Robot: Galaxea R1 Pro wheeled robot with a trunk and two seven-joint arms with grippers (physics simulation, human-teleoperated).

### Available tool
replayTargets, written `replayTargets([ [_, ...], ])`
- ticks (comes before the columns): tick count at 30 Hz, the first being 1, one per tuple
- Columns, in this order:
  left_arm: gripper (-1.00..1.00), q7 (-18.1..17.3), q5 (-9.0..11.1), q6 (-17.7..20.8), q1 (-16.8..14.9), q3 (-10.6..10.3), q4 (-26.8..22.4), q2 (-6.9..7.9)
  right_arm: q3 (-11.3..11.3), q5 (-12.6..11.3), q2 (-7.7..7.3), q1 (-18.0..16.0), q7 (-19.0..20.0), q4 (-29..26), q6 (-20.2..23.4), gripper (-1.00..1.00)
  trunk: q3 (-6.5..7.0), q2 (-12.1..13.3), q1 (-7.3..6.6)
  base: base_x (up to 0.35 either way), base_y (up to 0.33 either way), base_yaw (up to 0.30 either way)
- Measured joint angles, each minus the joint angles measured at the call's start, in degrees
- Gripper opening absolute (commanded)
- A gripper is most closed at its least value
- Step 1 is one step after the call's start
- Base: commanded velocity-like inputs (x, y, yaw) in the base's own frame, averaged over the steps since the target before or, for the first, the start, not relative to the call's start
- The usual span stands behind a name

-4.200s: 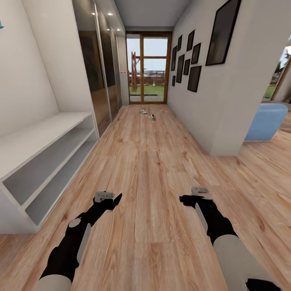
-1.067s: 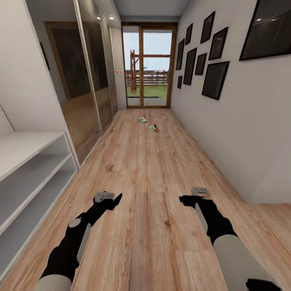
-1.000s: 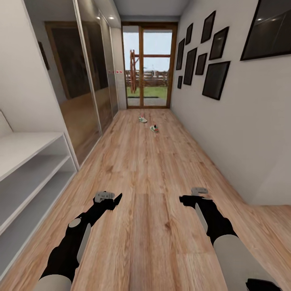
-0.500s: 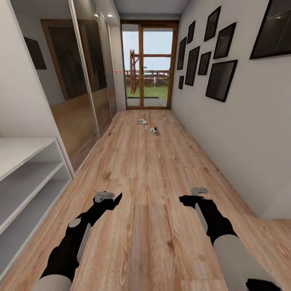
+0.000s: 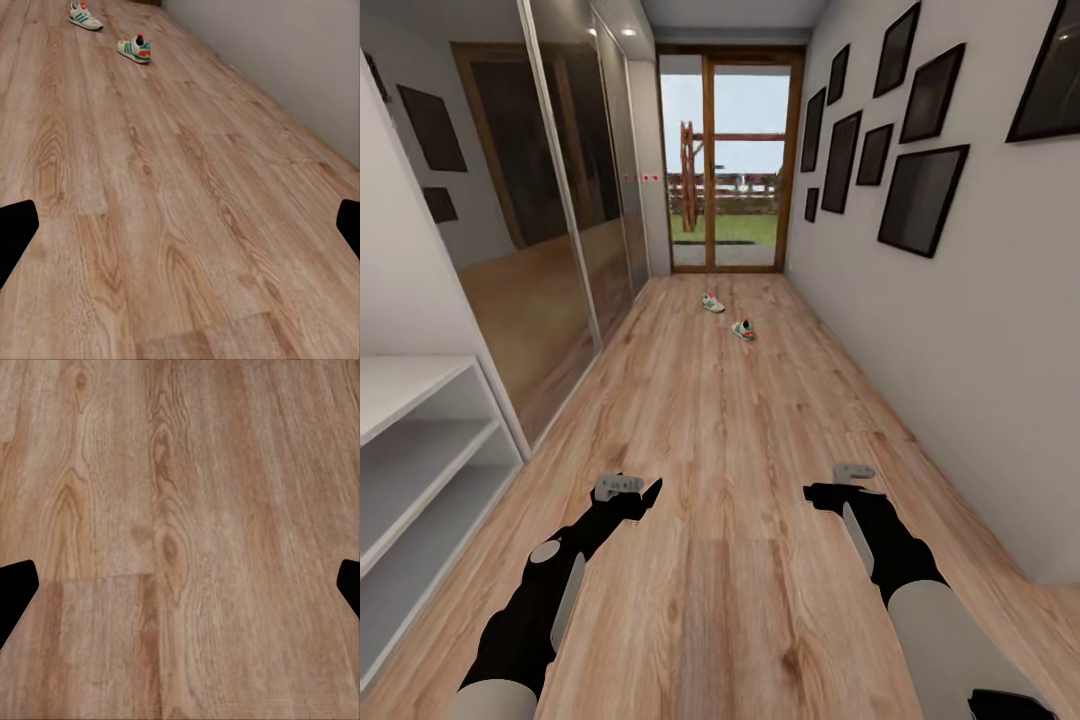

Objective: Pick up the two gym shoes and the two sandals from the corridor floor and place them onto the hallstand (shoe rack) in the corridor, making sure they are on the rack and not on the floor. Arrange them so the two gym shoes are next to each other and the two sandals are next to each other.

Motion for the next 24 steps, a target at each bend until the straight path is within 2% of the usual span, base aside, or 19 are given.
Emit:
replayTargets([
  [24,1.0,0.01,0.0,-0.02,-0.01,-0.01,0.02,0.0,-0.01,0.0,0.0,-0.01,0.0,-0.02,0.01,1.0,0.0,0.0,0.0,0.35,-0.103,0.0],
])
